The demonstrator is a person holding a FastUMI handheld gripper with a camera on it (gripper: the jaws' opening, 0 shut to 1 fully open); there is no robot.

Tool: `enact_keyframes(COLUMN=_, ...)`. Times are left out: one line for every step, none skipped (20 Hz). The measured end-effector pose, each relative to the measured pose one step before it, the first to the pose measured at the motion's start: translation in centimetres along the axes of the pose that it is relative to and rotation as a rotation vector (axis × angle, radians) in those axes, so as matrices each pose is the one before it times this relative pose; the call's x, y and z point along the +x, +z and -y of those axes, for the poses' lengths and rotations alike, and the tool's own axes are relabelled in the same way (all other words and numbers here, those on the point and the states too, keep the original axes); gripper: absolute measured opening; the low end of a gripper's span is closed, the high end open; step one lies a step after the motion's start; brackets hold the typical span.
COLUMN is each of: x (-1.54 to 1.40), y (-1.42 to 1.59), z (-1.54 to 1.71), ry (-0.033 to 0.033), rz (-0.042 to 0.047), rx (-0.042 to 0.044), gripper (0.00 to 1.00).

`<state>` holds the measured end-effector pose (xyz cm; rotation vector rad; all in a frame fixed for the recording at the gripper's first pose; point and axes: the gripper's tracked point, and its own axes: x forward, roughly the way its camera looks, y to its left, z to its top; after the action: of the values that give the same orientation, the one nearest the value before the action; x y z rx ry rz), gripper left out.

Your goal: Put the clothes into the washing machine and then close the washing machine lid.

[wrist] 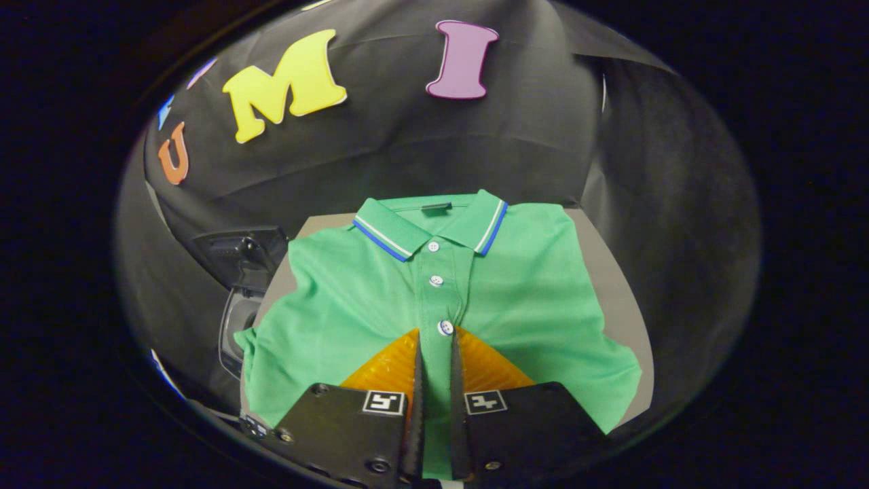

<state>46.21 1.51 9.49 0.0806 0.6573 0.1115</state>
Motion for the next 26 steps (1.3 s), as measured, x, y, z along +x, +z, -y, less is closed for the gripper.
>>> enact_keyframes(x=-0.245, y=0.096, z=-0.115, ry=0.00268, rz=0.00408, rx=0.00550, gripper=0.16)
enact_keyframes(x=-0.246, y=-0.335, z=-0.156, ry=0.00301, rz=0.00713, rx=0.00124, gripper=0.14)
enact_keyframes(x=-0.501, y=-0.178, z=-0.424, ry=0.00817, rz=0.01830, rx=-0.00507, gripper=0.12)
enact_keyframes(x=-0.399, y=-0.150, z=-0.281, ry=-0.00063, rz=0.01978, rx=0.00054, gripper=0.10)
enact_keyframes(x=-0.709, y=0.237, z=-0.400, ry=0.00072, rz=0.02786, rx=0.00134, gripper=0.09)
enact_keyframes(x=-0.905, y=0.430, z=-0.484, ry=0.00107, rz=0.02946, rx=0.00681, gripper=0.08)
enact_keyframes(x=-0.647, y=0.296, z=-0.647, ry=0.00867, rz=0.02065, rx=0.01048, gripper=0.08)
enact_keyframes(x=-1.016, y=0.292, z=-0.600, ry=0.01022, rz=0.02534, rx=0.01000, gripper=0.08)
enact_keyframes(x=-1.041, y=0.616, z=-0.837, ry=0.00971, rz=0.02834, rx=-0.00002, gripper=0.08)
enact_keyframes(x=-0.922, y=0.360, z=-0.776, ry=0.00624, rz=0.02356, rx=-0.00832, gripper=0.08)
enact_keyframes(x=-0.998, y=0.867, z=-0.862, ry=0.00231, rz=0.03075, rx=-0.00766, gripper=0.08)
enact_keyframes(x=-0.965, y=0.444, z=-0.948, ry=0.00859, rz=0.02729, rx=-0.01133, gripper=0.08)
enact_keyframes(x=-0.864, y=0.903, z=-1.021, ry=0.01011, rz=0.03300, rx=-0.00876, gripper=0.07)
enact_keyframes(x=-0.951, y=0.794, z=-1.347, ry=0.00716, rz=0.03162, rx=-0.00776, gripper=0.08)
enact_keyframes(x=-0.736, y=0.725, z=-1.100, ry=0.00945, rz=0.02305, rx=-0.00798, gripper=0.07)
enact_keyframes(x=-0.923, y=0.520, z=-1.051, ry=0.01001, rz=0.02336, rx=-0.00347, gripper=0.07)
enact_keyframes(x=-0.840, y=0.620, z=-1.219, ry=0.01284, rz=0.01609, rx=-0.00374, gripper=0.07)
enact_keyframes(x=-0.593, y=0.359, z=-1.081, ry=0.01471, rz=0.01745, rx=-0.00096, gripper=0.07)
enact_keyframes(x=-0.729, y=0.543, z=-1.103, ry=0.01258, rz=0.01487, rx=0.00016, gripper=0.07)
enact_keyframes(x=-0.389, y=0.491, z=-1.250, ry=0.01663, rz=0.01076, rx=0.00006, gripper=0.07)
enact_keyframes(x=-0.528, y=0.633, z=-1.190, ry=0.01481, rz=0.01242, rx=0.00318, gripper=0.07)
enact_keyframes(x=-0.419, y=0.540, z=-1.160, ry=0.01551, rz=0.01147, rx=0.00063, gripper=0.07)
enact_keyframes(x=-0.400, y=0.597, z=-0.918, ry=0.01278, rz=0.01045, rx=-0.00182, gripper=0.07)
enact_keyframes(x=-0.368, y=0.535, z=-0.953, ry=0.01101, rz=0.01100, rx=-0.00130, gripper=0.07)
enact_keyframes(x=-0.348, y=0.634, z=-1.149, ry=0.01274, rz=0.01216, rx=-0.00005, gripper=0.07)
enact_keyframes(x=-0.158, y=0.534, z=-1.237, ry=0.01293, rz=0.01114, rx=-0.00149, gripper=0.07)
